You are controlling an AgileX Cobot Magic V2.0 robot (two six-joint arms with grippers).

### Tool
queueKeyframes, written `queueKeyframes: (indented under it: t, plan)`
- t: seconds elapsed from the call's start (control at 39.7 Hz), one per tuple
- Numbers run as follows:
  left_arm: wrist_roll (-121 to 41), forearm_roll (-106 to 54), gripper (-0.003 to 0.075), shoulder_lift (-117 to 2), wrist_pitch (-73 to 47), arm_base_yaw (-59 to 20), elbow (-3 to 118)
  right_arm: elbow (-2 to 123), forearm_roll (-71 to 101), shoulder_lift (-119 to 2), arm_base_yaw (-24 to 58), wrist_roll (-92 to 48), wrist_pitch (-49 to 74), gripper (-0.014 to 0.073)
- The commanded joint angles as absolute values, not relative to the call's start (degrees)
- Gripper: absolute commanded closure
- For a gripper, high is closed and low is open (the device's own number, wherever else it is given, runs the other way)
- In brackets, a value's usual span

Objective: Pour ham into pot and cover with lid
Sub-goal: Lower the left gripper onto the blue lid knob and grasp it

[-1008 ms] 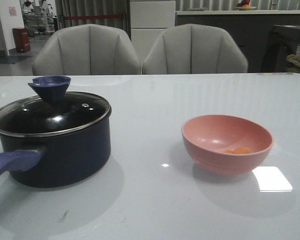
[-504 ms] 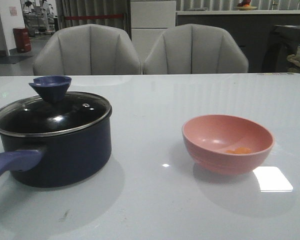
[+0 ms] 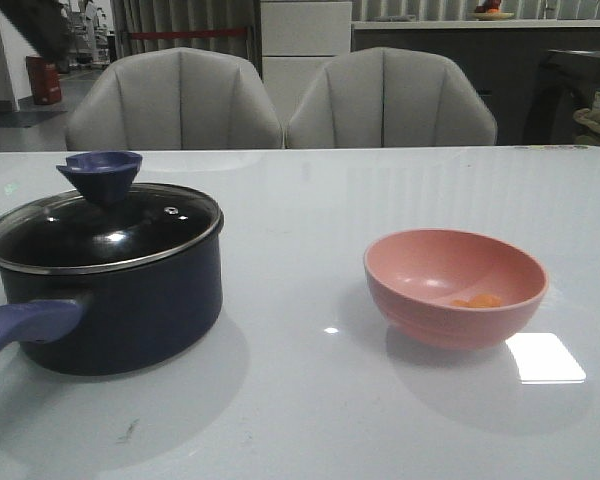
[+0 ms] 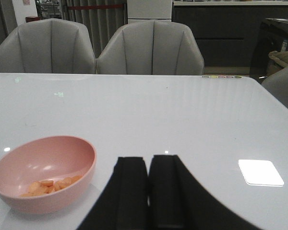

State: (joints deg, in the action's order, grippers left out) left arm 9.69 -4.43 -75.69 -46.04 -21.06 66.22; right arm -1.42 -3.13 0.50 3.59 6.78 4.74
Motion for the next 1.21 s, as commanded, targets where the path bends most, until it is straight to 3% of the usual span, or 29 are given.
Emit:
queueKeyframes:
  t: [0.0,0.3,0.71,1.01,1.18]
  plan:
    - [12.6,-3.7,0.0075,-79.4,-45.4,-23.0,72.3,-2.1,-3.9,1.6,3.3,6.5,0.0,0.0447]
    - [17.9,0.0,0.0075,-92.6,-54.7,-23.8,83.0,-2.1,-3.9,1.6,3.3,6.5,0.0,0.0447]
    - [20.8,-1.4,0.0075,-99.5,-60.1,-23.8,88.3,-2.1,-3.9,1.7,3.3,6.5,0.0,0.0447]
    - [21.3,-2.8,0.0157,-102.2,-63.5,-23.8,88.6,-2.1,-3.9,1.7,3.3,6.5,0.0,0.0447]
    - [21.3,-3.9,0.0164,-103.6,-63.1,-23.8,88.7,-2.1,-3.9,1.7,3.3,6.5,0.0,0.0447]
